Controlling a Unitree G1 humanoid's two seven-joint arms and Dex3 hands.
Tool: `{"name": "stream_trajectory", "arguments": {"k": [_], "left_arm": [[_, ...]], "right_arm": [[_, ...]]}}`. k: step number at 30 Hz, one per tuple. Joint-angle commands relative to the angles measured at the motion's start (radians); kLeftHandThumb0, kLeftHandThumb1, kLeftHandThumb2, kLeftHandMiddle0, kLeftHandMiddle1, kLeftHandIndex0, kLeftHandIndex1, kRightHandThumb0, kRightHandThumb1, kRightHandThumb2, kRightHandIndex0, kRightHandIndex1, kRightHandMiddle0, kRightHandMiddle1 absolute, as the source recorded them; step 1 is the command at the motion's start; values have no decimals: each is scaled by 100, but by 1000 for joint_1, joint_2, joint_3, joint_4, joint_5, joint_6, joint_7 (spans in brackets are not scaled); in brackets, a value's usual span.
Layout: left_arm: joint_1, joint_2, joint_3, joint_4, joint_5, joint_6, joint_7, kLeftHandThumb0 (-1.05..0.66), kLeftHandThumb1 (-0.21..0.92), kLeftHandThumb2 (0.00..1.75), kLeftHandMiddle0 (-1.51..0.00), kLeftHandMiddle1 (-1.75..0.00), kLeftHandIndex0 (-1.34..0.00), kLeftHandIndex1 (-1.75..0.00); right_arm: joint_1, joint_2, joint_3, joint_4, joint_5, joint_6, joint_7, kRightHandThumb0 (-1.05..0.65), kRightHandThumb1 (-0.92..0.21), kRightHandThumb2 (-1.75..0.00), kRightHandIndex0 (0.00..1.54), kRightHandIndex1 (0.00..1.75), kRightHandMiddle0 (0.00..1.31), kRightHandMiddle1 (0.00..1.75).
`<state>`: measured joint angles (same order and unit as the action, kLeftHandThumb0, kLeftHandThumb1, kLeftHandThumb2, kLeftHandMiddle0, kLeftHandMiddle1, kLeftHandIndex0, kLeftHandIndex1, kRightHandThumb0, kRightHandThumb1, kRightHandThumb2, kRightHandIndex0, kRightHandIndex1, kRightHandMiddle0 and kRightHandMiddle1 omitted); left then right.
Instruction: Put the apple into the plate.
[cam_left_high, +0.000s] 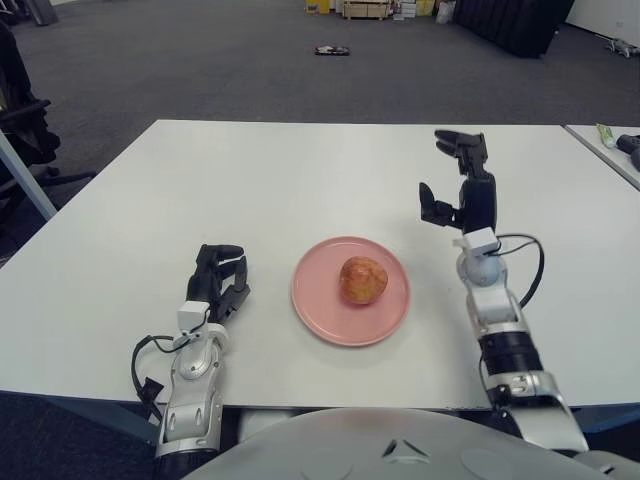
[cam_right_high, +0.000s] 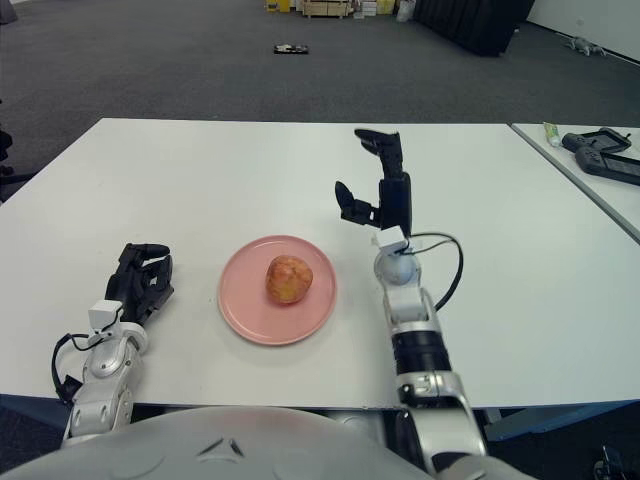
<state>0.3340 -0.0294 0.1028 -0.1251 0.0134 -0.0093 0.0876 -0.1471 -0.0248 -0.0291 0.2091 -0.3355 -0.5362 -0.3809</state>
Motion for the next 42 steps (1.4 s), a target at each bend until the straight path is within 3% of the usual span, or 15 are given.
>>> {"name": "stream_trajectory", "arguments": {"k": [1,5,13,42], "left_arm": [[9,-2,-9,9,6,37,3,-35,92,53,-46,-131,-20,-175],[7,-1,-14,12,13,25,5,-35,92,53,-46,-131,-20,-175],[4,-1,-18,8,8,33,0,-35,92,53,-46,-133,-20,-175],[-3,2,-15,22,7,22,3,-35,92,53,-45,-136,-20,-175]], "right_arm": [[8,32,-21,-15,-30,43,-74,-35,-87,-67,40,114,17,168],[31,50,-24,-7,-34,74,-113,-35,-90,-58,47,116,20,173],[61,73,-21,-14,-22,141,-131,-36,-78,-72,54,120,27,175],[211,110,-17,-4,158,208,18,-38,-72,-81,60,127,31,175]]}}
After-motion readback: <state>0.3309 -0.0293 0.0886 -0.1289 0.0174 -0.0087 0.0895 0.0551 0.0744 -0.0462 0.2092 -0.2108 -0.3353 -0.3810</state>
